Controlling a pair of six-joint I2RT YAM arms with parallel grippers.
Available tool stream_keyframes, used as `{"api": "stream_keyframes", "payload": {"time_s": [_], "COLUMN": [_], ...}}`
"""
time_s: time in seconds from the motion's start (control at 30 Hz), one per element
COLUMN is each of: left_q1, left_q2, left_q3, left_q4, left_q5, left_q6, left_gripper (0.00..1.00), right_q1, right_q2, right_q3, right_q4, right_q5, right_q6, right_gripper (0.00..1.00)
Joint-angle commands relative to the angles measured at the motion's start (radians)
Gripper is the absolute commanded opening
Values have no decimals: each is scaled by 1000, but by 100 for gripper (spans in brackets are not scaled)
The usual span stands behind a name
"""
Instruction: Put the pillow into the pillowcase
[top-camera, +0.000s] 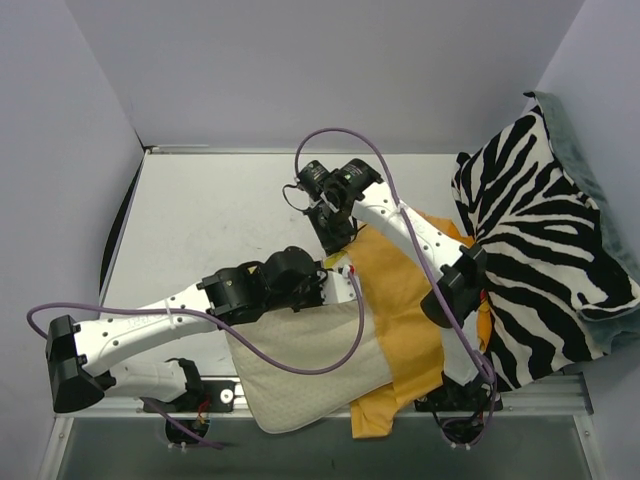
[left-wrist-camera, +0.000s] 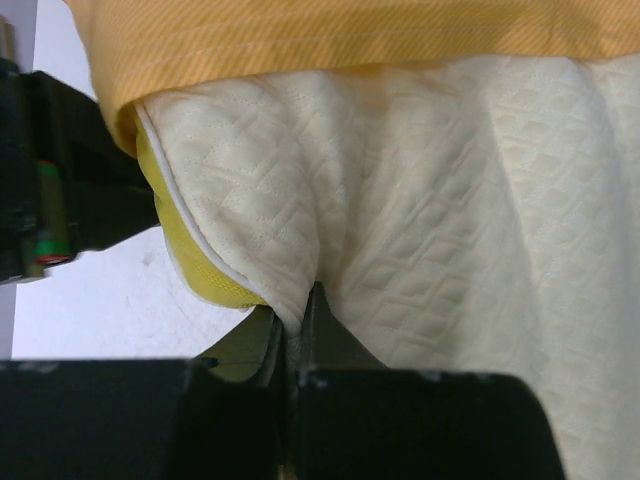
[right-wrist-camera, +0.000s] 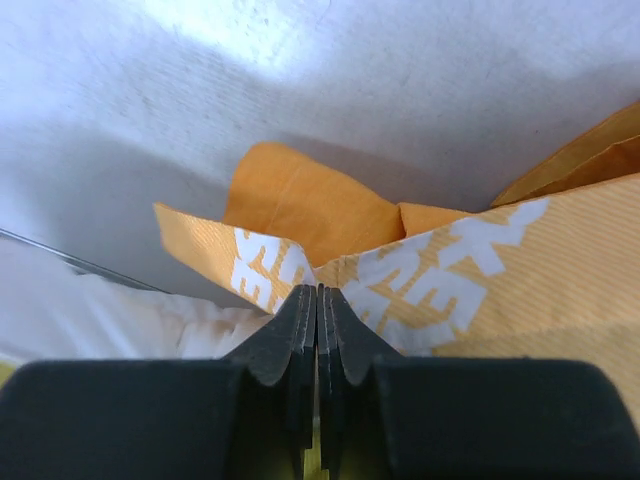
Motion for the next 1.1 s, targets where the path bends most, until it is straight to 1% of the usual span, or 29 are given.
{"api": "stream_keyframes", "payload": {"time_s": [0.0, 0.03, 0.1, 0.13, 0.17, 0.23, 0.33, 0.37, 0.53, 0.6, 0.63, 0.67, 0.7, 0.73, 0.77, 0.8, 0.83, 0.93, 0.97, 1.0, 1.03, 1.07], "left_q1": [-10, -10, -10, -10, -10, -10, -10, -10, -10, -11, -11, -11, -10, -11, -11, -14, -16, -19, -17, -19, -19, -19], "left_q2": [2, 5, 5, 7, 7, 2, -10, -13, -22, -27, -28, -31, -33, -36, -38, -41, -39, -36, -36, -38, -36, -39], "left_q3": [48, 45, 42, 39, 37, 42, 51, 48, 45, 45, 48, 49, 48, 49, 51, 49, 49, 45, 46, 45, 45, 45], "left_q4": [24, 31, 42, 50, 56, 62, 56, 56, 62, 65, 65, 64, 62, 59, 58, 58, 58, 58, 56, 58, 56, 56], "left_q5": [3, 5, 3, 5, -1, -7, -13, -15, -10, -15, -20, -20, -20, -18, -18, -17, -18, -23, -24, -26, -27, -27], "left_q6": [47, 48, 53, 56, 62, 68, 73, 71, 71, 80, 82, 88, 88, 88, 88, 88, 88, 90, 91, 93, 93, 93], "left_gripper": [0, 0, 0, 0, 0, 0, 0, 0, 0, 0, 0, 0, 0, 0, 0, 0, 0, 0, 0, 0, 0, 0], "right_q1": [-5, -5, -8, -14, -17, -17, -25, -45, -63, -63, -68, -68, -67, -65, -60, -54, -39, -27, -24, -22, -22, -24], "right_q2": [-94, -116, -200, -228, -269, -289, -315, -329, -377, -367, -349, -326, -253, -211, -138, -113, -99, -88, -94, -97, -100, -105], "right_q3": [101, 99, 26, -14, -72, -102, -120, -134, -154, -140, -76, -18, 40, 96, 189, 214, 222, 153, 124, 54, 23, -9], "right_q4": [-50, 25, 140, 261, 316, 407, 388, 388, 429, 424, 314, 232, 66, -14, -77, -161, -178, -203, -200, -201, -201, -200], "right_q5": [-17, -84, -189, -233, -328, -372, -340, -340, -444, -430, -318, -250, -178, -83, -44, -19, 11, 24, 41, 62, 67, 129], "right_q6": [44, 69, 153, 192, 221, 275, 267, 272, 307, 287, 263, 232, 158, 129, 99, 74, 39, 14, 10, 5, -1, -3], "right_gripper": [0, 0, 0, 0, 0, 0, 0, 0, 0, 0, 12, 56, 74, 86, 90, 90, 90, 87, 85, 84, 81, 74]}}
